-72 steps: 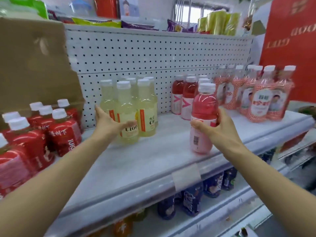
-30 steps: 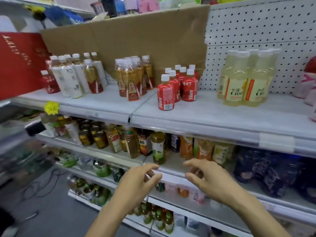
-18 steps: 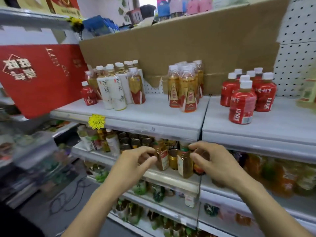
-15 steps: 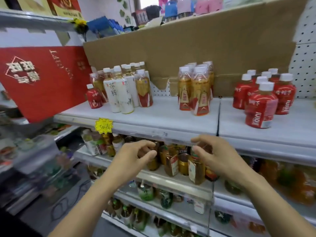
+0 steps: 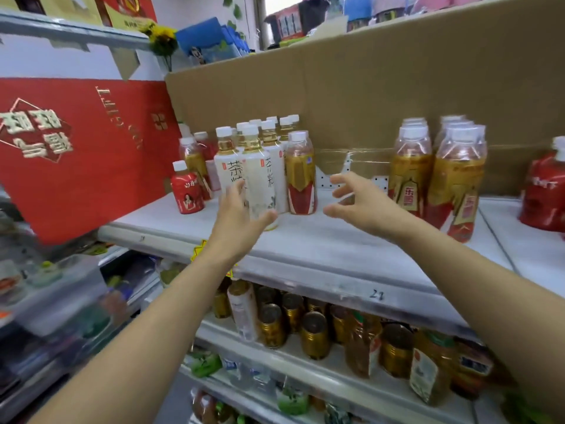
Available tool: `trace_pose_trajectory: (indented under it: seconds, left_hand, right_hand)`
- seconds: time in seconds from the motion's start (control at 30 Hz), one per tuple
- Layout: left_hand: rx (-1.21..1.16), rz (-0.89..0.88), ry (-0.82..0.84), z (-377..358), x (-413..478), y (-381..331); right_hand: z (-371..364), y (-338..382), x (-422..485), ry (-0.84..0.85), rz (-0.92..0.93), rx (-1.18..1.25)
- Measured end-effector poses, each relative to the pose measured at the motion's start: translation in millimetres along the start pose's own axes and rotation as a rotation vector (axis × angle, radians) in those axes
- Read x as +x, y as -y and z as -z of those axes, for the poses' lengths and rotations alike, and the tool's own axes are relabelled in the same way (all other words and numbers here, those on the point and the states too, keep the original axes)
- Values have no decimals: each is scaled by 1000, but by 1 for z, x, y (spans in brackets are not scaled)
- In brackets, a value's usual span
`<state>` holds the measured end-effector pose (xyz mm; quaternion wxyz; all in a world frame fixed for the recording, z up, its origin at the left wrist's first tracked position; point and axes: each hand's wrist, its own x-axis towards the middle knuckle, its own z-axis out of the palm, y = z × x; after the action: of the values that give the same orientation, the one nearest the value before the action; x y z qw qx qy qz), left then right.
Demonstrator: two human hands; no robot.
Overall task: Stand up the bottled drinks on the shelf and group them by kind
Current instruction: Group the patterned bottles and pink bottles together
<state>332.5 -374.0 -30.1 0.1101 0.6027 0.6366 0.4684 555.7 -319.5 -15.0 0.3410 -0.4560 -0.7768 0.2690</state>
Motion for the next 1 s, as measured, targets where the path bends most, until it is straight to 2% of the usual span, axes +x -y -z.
trace_pose_trajectory:
  seconds: [0.13, 0.27, 0.47, 0.63, 0.77, 1.0]
  left_hand:
    - [63, 13, -56, -5, 38, 33]
    - [6, 78, -54, -18, 70, 68]
    - [-92, 70, -95, -28, 93, 90]
    - [-170, 20, -25, -24, 107, 105]
    - [-330, -29, 34, -21, 113, 115]
    - [-330, -130, 111, -15, 120, 123]
  right_hand:
    - [-18, -11, 69, -24, -112, 89]
    - [-39, -20, 126, -79, -196, 202]
    - [-76, -27, 162, -210, -179, 271]
    - [-77, -23, 138, -311, -190, 239]
    - [-59, -18, 78, -422, -287, 193]
    - [-35, -15, 10, -873, -427, 55]
